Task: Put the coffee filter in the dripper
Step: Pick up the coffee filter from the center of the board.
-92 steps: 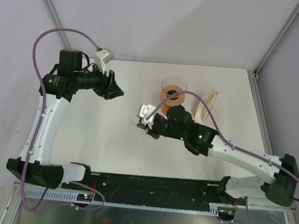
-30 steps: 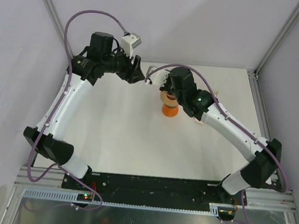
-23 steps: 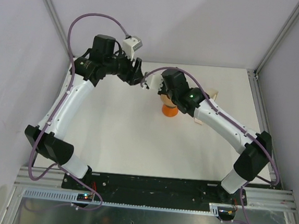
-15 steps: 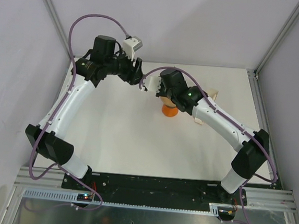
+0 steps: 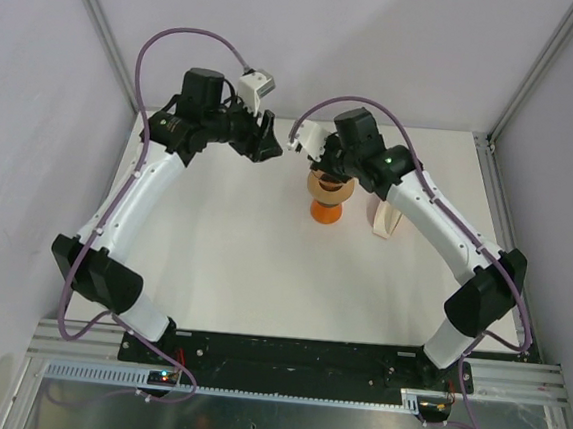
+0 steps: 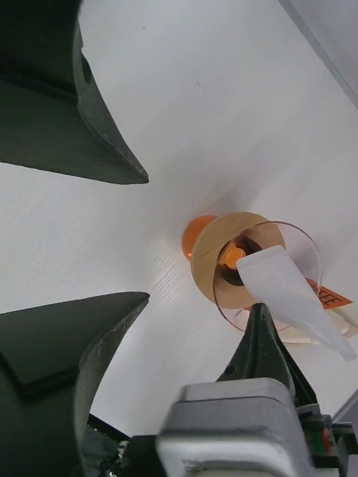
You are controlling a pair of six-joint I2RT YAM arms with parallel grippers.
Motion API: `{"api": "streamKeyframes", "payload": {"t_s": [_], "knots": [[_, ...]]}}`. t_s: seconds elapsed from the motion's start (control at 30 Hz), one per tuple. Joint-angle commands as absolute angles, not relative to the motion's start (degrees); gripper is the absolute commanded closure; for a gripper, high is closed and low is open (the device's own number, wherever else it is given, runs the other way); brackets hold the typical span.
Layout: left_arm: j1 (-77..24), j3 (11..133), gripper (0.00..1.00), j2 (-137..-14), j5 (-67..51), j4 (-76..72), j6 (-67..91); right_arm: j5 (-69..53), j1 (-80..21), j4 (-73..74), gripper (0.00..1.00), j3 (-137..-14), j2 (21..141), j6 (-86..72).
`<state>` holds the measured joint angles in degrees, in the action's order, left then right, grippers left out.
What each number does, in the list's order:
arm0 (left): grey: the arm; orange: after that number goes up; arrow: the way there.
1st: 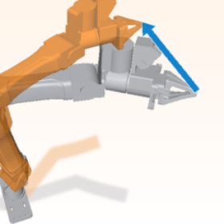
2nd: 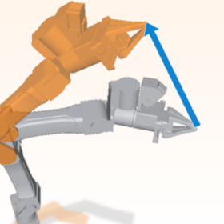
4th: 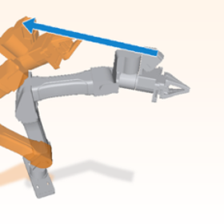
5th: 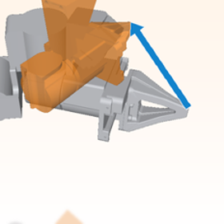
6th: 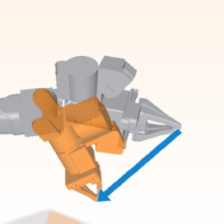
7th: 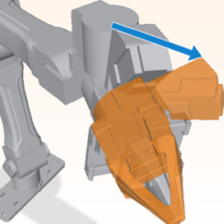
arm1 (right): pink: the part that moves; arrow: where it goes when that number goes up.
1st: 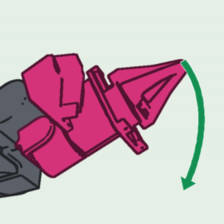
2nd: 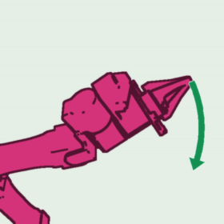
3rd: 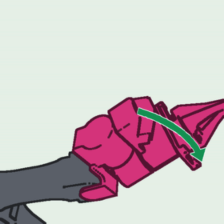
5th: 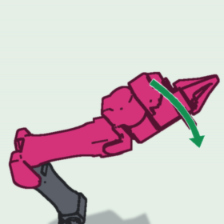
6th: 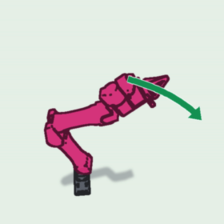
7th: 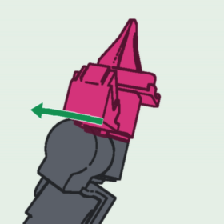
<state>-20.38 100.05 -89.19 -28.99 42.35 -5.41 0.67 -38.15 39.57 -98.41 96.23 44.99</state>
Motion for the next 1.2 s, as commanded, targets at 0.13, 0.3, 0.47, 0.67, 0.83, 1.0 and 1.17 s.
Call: {"api": "streamKeyframes", "payload": {"t_s": [0.13,0.3,0.47,0.67,0.83,1.0,1.17], "knots": [[-24.6,100.6,0.37,-94.4,-33.0,38.1,-10.3,-11.3,-35.5,33.8,1.00,-91.3,91.3,43.1],[-25.8,105.1,0.36,-99.5,-37.3,35.8,-15.2,-15.4,-34.3,30.5,1.00,-87.2,88.6,45.4],[-25.8,107.1,0.35,-103.1,-43.0,34.2,-17.8,-18.3,-33.3,29.3,1.00,-85.7,87.8,46.8],[-26.2,107.0,0.31,-104.1,-46.6,33.3,-22.7,-20.4,-32.0,28.7,1.00,-86.1,87.8,46.9],[-26.3,108.0,0.34,-104.6,-48.8,33.1,-25.1,-21.6,-31.0,28.2,1.00,-86.4,87.1,45.8],[-26.1,109.5,0.35,-105.1,-51.4,33.2,-24.7,-24.8,-30.5,26.5,1.00,-85.3,85.1,45.4],[-24.5,113.2,0.33,-104.8,-53.2,33.1,-18.0,-25.4,-29.8,24.2,1.00,-83.9,81.1,46.2]]}}
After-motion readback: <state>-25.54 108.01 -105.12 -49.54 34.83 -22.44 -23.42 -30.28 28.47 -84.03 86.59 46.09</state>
